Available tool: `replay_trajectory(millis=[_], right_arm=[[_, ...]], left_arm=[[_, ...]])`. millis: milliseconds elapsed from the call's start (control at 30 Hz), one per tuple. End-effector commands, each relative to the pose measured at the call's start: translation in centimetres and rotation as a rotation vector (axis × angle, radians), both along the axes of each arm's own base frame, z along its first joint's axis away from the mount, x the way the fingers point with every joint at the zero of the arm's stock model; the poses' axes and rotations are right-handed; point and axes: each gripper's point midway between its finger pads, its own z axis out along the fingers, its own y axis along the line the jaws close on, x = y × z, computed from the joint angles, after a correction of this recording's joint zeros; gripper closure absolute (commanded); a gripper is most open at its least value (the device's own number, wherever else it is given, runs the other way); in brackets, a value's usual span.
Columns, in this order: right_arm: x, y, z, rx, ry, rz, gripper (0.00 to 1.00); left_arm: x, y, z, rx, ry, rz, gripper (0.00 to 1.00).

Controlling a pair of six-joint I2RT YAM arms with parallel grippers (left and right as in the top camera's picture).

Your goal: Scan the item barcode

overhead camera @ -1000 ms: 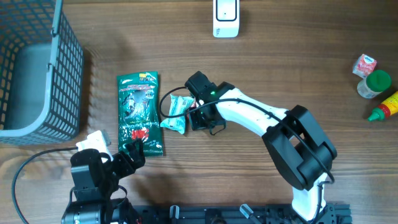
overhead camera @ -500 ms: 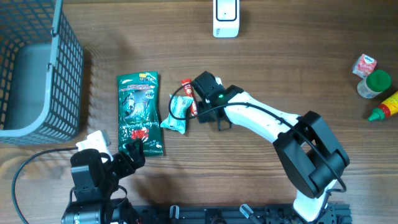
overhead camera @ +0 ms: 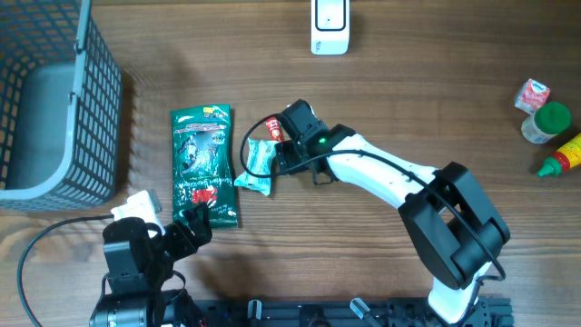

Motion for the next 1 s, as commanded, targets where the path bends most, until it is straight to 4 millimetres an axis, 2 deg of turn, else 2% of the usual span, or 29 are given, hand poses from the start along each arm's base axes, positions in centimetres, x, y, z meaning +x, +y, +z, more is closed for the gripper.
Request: replay_trajectory(millis=[0,100,267,433,533,700,733,800,833,967], right_arm=[[-0.4,1.1,0.1,0.027,0.008,0.078,0.21],[-0.5,1.0,-0.3,0.013,0.011,0.095,0.21],[-0.3,1.4,-2.9,-0.007,0.022,0.125,0.21],[-0.8,2.2,-3.0,-0.026,0.002,0.171,0.24],[-0.5,1.9,-3.2,-0.059,-0.02,0.177,0.3],[-0.2,2.1,-4.1,-0.087,-0.035,0.237,0.49],[-0.2,2.1,-4.3,-0.097,-0.03,0.246,0.58],[-0.3,1.9,-4.6,-0.111,-0.014,0.25,0.89],[-0.4,1.8,-4.6,-0.115,-0.009,0.249,0.94],[-0.8,1.4,-4.3,-0.133,0.031,0.254,0.96]], left_arm=[[0.0,0.3,-0.1,0.016,-0.001,0.004,0.0],[0.0,0.3,-0.1,0.016,-0.001,0.004,0.0],[0.0,0.3,-0.1,0.016,-0.001,0.004,0.0],[0.0,0.3,-0.1,0.016,-0.001,0.004,0.0],[0.0,0.3,-0.1,0.016,-0.001,0.004,0.0],[0.0,0.3,-0.1,0.016,-0.001,0.004,0.0],[0.0,0.3,-0.1,0.016,-0.001,0.004,0.0],[0.0,0.3,-0.1,0.016,-0.001,0.004,0.0],[0.0,0.3,-0.1,0.016,-0.001,0.004,0.0],[0.0,0.3,-0.1,0.016,-0.001,0.004,0.0]])
